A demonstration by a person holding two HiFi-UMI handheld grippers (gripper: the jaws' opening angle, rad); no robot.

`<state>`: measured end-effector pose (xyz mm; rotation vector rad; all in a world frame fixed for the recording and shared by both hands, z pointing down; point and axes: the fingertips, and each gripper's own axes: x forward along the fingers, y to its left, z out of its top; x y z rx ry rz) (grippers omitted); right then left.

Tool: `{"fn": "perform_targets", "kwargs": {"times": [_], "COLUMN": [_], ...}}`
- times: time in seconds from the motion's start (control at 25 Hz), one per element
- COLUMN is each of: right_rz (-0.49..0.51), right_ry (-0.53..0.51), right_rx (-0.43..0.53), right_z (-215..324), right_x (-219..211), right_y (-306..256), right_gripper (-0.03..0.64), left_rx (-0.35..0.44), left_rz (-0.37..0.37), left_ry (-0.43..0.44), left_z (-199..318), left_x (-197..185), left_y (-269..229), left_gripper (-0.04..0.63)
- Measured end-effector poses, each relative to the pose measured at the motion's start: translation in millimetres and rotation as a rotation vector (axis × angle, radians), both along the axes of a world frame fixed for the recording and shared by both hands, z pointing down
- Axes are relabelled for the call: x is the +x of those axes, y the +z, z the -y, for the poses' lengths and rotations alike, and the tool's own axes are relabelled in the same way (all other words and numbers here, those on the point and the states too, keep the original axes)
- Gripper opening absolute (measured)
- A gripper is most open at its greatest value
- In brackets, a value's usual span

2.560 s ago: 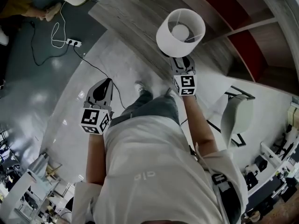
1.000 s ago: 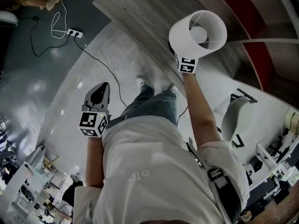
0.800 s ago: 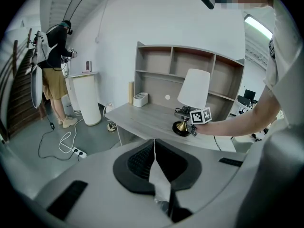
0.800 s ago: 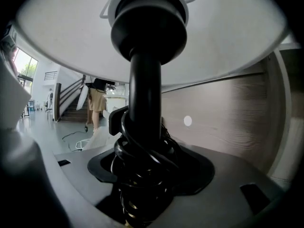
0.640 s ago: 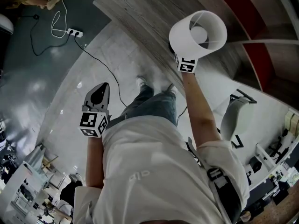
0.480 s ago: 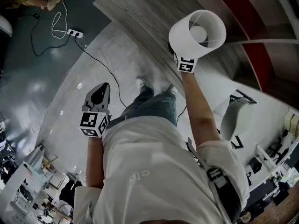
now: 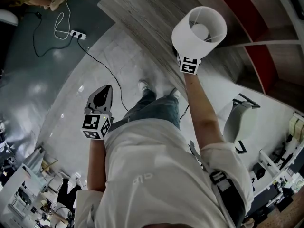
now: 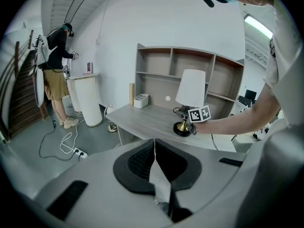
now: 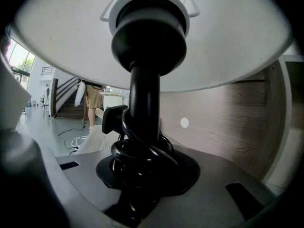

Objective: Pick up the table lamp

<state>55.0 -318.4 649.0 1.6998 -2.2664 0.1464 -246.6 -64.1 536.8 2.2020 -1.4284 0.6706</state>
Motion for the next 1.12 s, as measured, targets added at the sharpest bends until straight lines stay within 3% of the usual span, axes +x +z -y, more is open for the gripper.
{"fn": "perform_targets", "kwargs": {"times": [0.44, 1.12], "right_rz": [-0.004, -0.014], "right_ry": [-0.07, -0.229], "right_rx": [-0.048, -0.104], "right_z": [4, -7], "right_x": [-11, -29], "right_y": [-41, -183], "right_gripper": [0.138, 0.138], "left_rx": [0.043, 0.175], "left_rz": [-0.032, -0.124], "left_ry": [0.005, -0.048], "left_z": [8, 41], "left_x": [14, 49], "left_y": [-11, -55], "left_gripper": [0.015, 0.015]}}
